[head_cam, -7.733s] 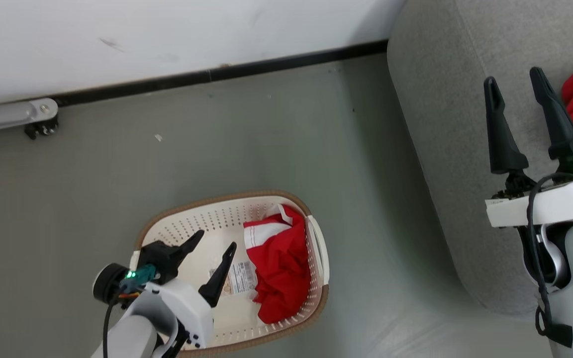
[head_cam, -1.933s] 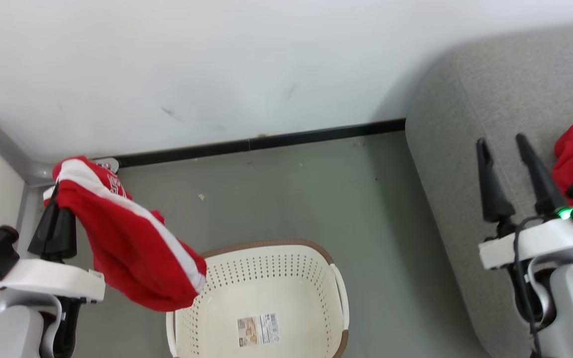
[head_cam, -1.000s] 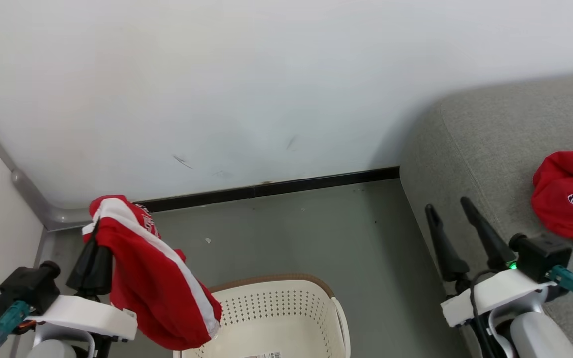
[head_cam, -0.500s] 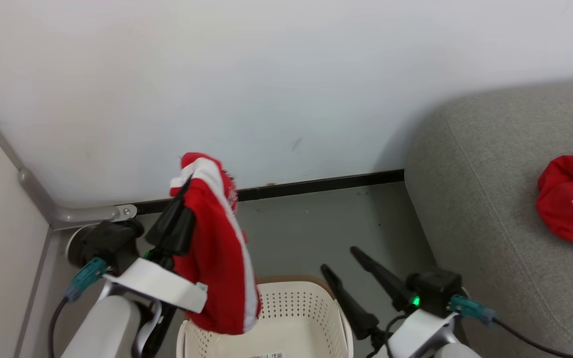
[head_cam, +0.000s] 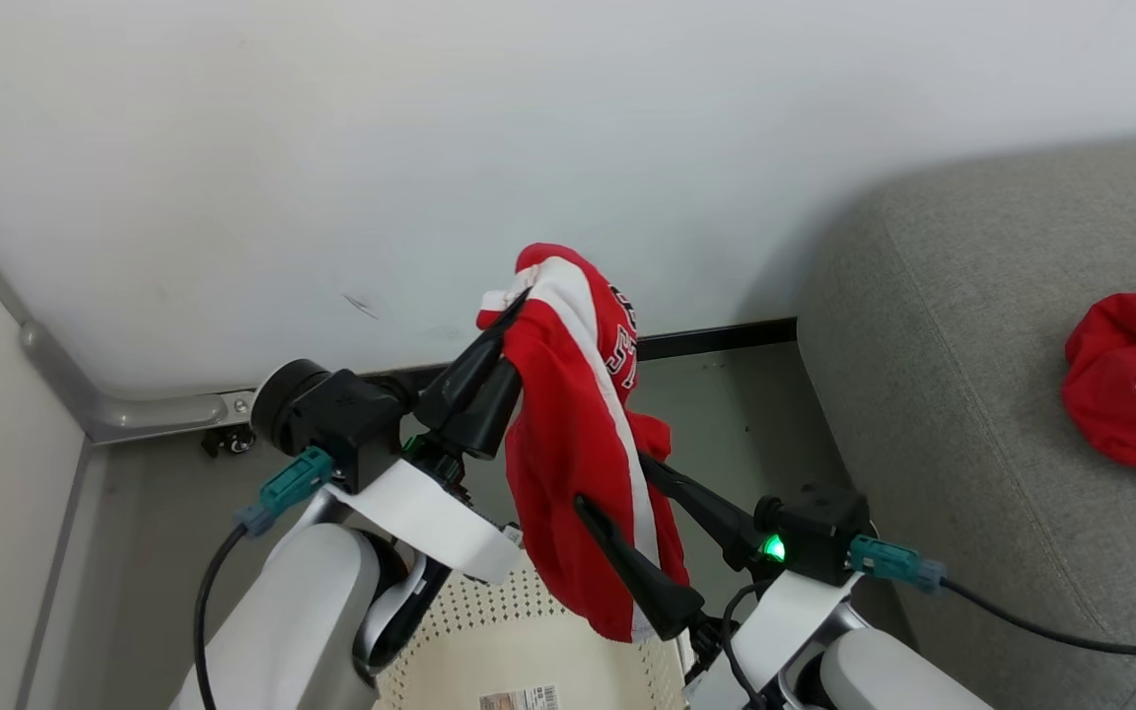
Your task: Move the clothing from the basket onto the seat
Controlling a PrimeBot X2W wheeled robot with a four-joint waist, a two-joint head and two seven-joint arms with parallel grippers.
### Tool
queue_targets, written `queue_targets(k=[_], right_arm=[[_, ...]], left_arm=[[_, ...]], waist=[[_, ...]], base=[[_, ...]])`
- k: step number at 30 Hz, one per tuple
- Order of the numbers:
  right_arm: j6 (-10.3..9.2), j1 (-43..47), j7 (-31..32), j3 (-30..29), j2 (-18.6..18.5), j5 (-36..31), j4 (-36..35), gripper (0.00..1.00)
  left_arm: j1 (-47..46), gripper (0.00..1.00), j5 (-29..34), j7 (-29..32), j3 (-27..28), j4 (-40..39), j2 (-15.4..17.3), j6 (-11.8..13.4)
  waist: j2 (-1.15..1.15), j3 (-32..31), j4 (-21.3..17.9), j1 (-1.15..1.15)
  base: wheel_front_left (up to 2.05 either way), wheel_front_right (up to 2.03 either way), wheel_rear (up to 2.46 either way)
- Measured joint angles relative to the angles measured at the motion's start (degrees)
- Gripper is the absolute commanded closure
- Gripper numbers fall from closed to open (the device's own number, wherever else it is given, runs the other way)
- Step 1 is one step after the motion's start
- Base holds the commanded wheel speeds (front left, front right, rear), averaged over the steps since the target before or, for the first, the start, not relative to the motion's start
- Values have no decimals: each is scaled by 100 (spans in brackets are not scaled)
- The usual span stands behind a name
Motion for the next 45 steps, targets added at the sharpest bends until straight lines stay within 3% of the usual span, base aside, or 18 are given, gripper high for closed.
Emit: queue_targets(k=[9,10,12,21,25,26,27,28,29,30,34,45], right_arm=[[0,-246,0,-8,-115,109,16,0],[0,-259,0,-10,-124,125,22,39],[0,-261,0,-7,-144,137,32,100],[0,-381,0,141,-263,137,56,100],[0,-382,0,25,-270,154,-40,100],[0,-387,0,-40,-274,179,-87,100],[0,-398,0,-104,-274,186,-129,100],[0,-419,0,-185,-272,187,-179,100],[0,-458,0,-267,-278,186,-237,100],[0,-498,0,-361,-283,183,-299,100],[5,-525,1,-770,-305,100,-504,100],[0,-255,0,-1294,-447,-33,-603,100]], left_arm=[[-152,100,52,54,-339,-58,-89,-11],[-152,100,52,57,-365,-58,-92,-11],[-153,100,52,98,-400,-57,-97,-12],[-199,100,137,147,-344,94,-79,0],[-198,100,138,146,-138,261,15,129],[-195,90,137,145,-71,314,52,175],[-191,71,136,145,-8,361,86,209],[-176,71,130,145,58,417,107,238],[-147,57,111,145,119,471,118,269],[-104,51,87,136,170,510,126,300],[86,0,-121,188,310,731,122,355],[553,0,-435,413,604,1027,369,444]], waist=[[0,38,-20,0],[0,40,-20,0],[0,46,-20,0],[0,99,-33,0],[0,123,-44,0],[0,125,-45,0],[0,127,-45,0],[0,129,-47,0],[0,130,-47,0],[0,131,-48,0],[0,139,-44,0],[0,146,-26,0]], base=[[0,0,0],[0,0,0],[0,0,0],[0,0,0],[0,0,0],[0,0,0],[0,0,0],[0,0,0],[0,0,0],[0,0,0],[0,0,0],[0,0,0]])
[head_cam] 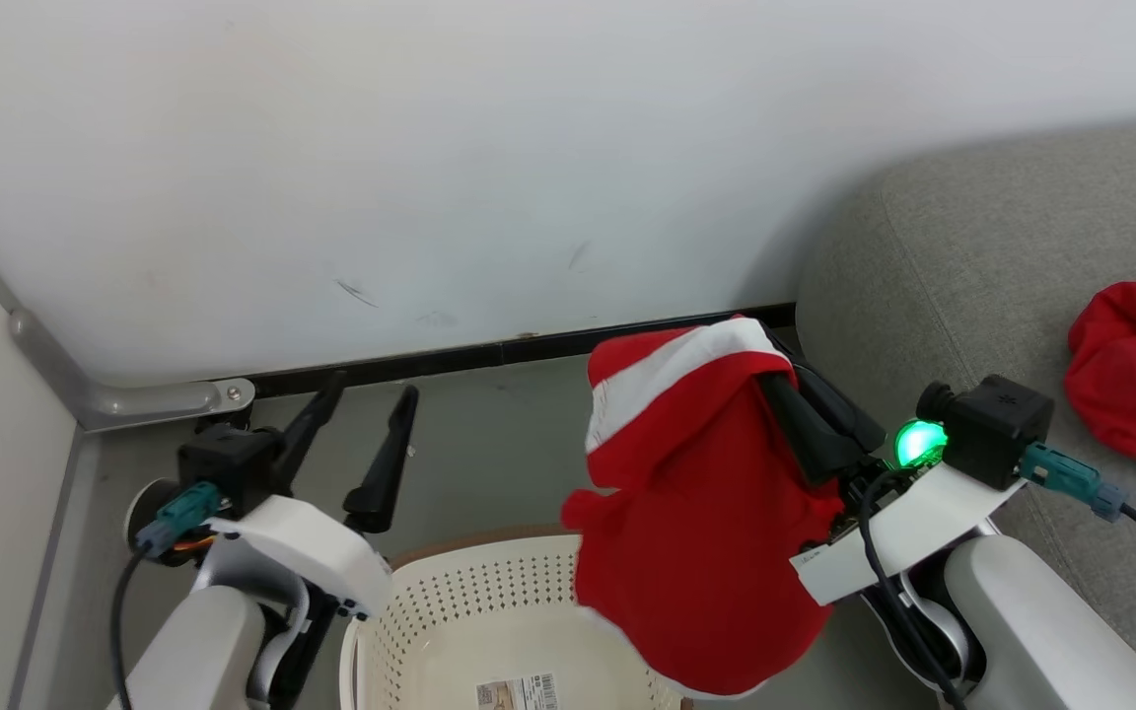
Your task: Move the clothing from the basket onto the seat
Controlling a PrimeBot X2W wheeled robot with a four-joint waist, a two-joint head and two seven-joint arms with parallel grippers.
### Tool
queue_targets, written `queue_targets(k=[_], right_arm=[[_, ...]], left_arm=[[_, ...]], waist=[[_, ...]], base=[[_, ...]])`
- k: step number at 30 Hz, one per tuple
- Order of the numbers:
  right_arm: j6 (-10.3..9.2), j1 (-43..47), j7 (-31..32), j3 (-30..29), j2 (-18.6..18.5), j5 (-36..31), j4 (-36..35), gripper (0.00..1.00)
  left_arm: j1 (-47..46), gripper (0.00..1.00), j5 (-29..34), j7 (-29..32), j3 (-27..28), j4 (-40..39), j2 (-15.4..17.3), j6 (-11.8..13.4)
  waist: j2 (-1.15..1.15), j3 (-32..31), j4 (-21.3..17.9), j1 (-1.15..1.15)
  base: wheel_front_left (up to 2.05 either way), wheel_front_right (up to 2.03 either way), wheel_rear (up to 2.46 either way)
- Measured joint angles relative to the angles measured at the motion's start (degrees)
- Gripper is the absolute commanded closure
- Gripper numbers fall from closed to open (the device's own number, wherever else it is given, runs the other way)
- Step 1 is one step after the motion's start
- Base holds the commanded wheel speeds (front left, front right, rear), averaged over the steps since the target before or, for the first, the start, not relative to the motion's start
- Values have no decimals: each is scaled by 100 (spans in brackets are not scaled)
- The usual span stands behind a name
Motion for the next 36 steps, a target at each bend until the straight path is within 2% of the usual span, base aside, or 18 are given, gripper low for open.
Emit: queue_targets(k=[10,16,27,36], right_arm=[[0,386,0,-525,-114,-155,-49,100],[0,549,0,-858,-123,-277,-54,100],[0,922,0,-1403,-67,-398,53,100],[0,973,0,-1562,12,-458,1,100]], left_arm=[[304,0,-140,-591,773,-77,327,249],[561,0,-142,-724,1082,-88,502,318],[1129,0,-140,-826,1394,-247,559,563],[1505,0,-137,-831,1473,-304,539,621]], waist=[[0,-5,0,0],[0,-43,-38,0],[0,-109,-124,0],[0,-115,-205,0]], base=[[0,0,0],[0,0,0],[0,0,0],[0,0,0]])
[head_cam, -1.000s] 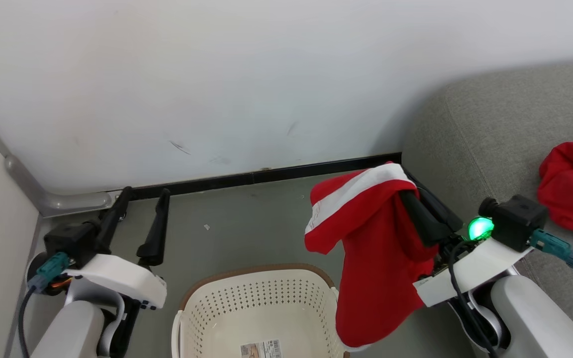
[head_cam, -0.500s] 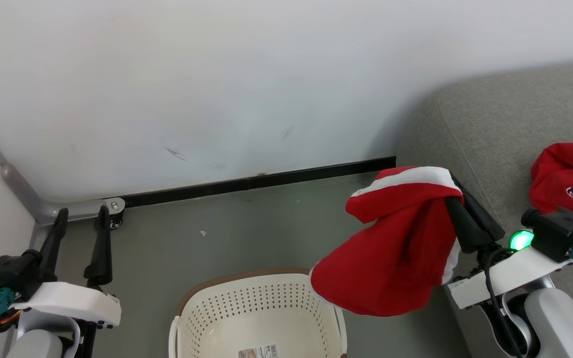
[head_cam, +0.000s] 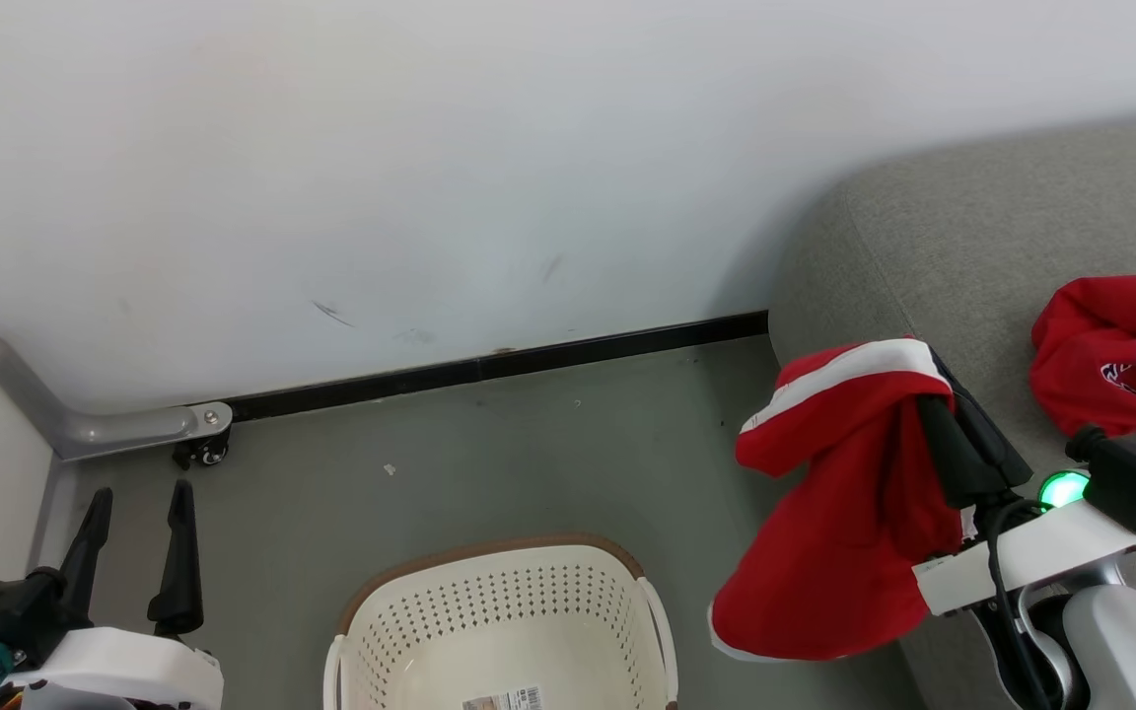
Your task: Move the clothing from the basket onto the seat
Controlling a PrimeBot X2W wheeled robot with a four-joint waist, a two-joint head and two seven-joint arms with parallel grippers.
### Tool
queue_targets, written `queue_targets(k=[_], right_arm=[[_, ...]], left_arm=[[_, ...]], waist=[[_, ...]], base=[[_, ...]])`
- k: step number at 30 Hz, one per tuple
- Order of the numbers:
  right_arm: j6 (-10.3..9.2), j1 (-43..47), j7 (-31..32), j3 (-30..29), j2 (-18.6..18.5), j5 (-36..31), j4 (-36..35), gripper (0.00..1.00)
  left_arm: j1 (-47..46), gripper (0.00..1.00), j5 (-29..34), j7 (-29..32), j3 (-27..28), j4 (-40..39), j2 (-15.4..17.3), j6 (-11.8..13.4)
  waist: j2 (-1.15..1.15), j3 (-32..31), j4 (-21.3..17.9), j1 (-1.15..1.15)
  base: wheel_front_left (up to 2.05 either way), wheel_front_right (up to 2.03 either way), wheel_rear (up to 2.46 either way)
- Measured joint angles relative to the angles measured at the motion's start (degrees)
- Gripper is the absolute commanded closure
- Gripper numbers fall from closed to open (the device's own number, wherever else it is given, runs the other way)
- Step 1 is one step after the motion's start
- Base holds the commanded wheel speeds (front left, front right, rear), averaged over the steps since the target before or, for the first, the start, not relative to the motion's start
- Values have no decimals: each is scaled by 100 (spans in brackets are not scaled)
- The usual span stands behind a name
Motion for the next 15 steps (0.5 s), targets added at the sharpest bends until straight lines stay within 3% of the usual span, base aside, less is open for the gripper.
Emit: queue_targets(k=[15], right_arm=[[0,130,1,-237,48,-207,-172,100]], left_arm=[[96,0,62,-44,63,-261,-25,51]], waist=[[0,85,-175,0]], base=[[0,0,0]])
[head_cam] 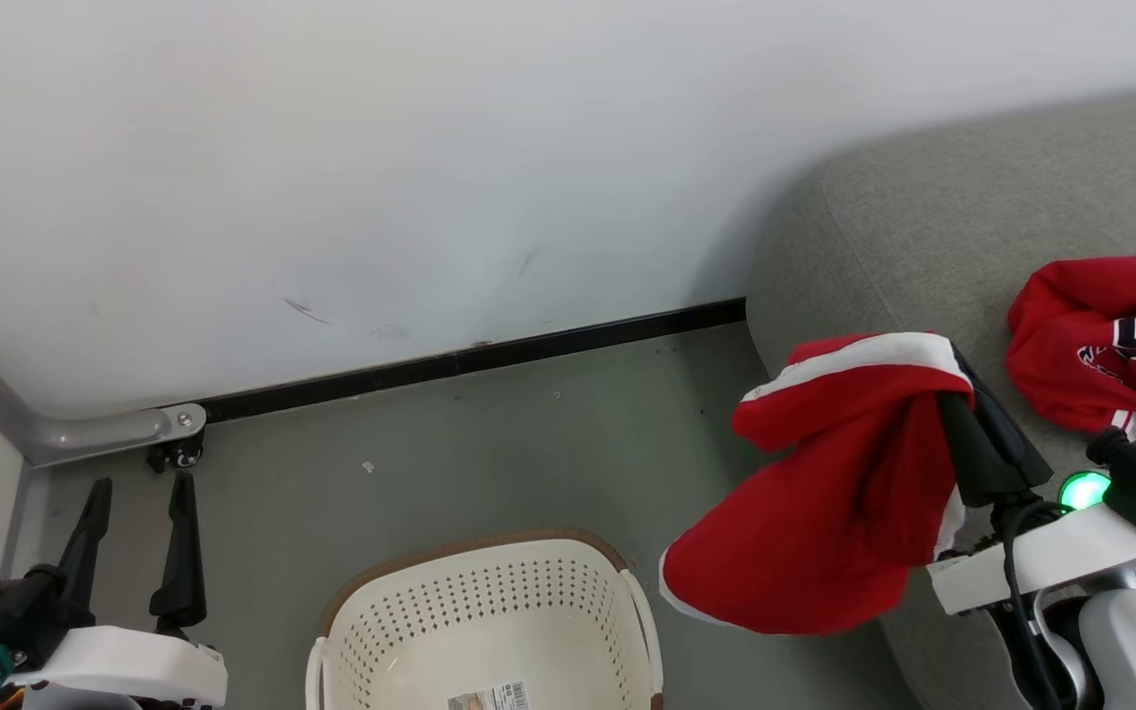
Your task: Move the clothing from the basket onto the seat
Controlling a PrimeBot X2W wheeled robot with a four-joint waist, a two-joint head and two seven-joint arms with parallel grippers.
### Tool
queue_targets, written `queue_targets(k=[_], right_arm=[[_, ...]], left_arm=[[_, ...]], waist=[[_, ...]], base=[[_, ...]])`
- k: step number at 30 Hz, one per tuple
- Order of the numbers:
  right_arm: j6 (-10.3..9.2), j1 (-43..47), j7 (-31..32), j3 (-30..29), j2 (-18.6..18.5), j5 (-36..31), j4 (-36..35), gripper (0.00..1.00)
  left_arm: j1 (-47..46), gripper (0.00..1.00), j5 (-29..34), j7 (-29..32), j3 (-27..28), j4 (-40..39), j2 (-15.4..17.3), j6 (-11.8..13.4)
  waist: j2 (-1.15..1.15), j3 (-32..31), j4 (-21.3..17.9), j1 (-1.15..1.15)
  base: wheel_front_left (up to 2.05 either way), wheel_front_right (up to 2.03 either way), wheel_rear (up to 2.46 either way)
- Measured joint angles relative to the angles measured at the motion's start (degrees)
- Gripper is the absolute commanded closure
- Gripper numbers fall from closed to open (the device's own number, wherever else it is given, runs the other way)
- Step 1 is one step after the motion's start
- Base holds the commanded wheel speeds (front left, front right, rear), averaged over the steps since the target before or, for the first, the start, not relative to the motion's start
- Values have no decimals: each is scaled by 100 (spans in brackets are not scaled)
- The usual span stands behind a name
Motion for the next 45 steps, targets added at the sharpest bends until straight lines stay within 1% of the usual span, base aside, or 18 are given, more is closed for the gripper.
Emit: queue_targets(k=[8,15,28,30,41,45], right_arm=[[0,12,-1,-237,55,-46,-133,100],[0,124,-1,-416,124,-102,-300,100],[0,342,-1,-828,193,-319,-566,100],[0,378,-1,-890,222,-334,-592,100],[0,478,-1,-934,280,-335,-624,100],[0,478,-1,-931,307,-335,-625,100]], left_arm=[[2,0,1,0,-88,-60,-51,-19],[-13,0,49,-1,-169,-77,-46,-121],[-167,0,112,-7,-298,-40,-47,-257],[-169,0,145,-7,-316,-2,-47,-263],[-247,0,252,-7,-320,40,8,-263],[-247,0,267,-7,-307,51,74,-263]], waist=[[0,69,-191,0],[0,132,-419,0],[0,233,-964,0],[0,250,-1101,0],[0,322,-1593,0],[0,358,-1754,0]], base=[[0,0,0],[0,0,0],[0,0,0],[0,0,0],[0,0,0],[0,0,0]])
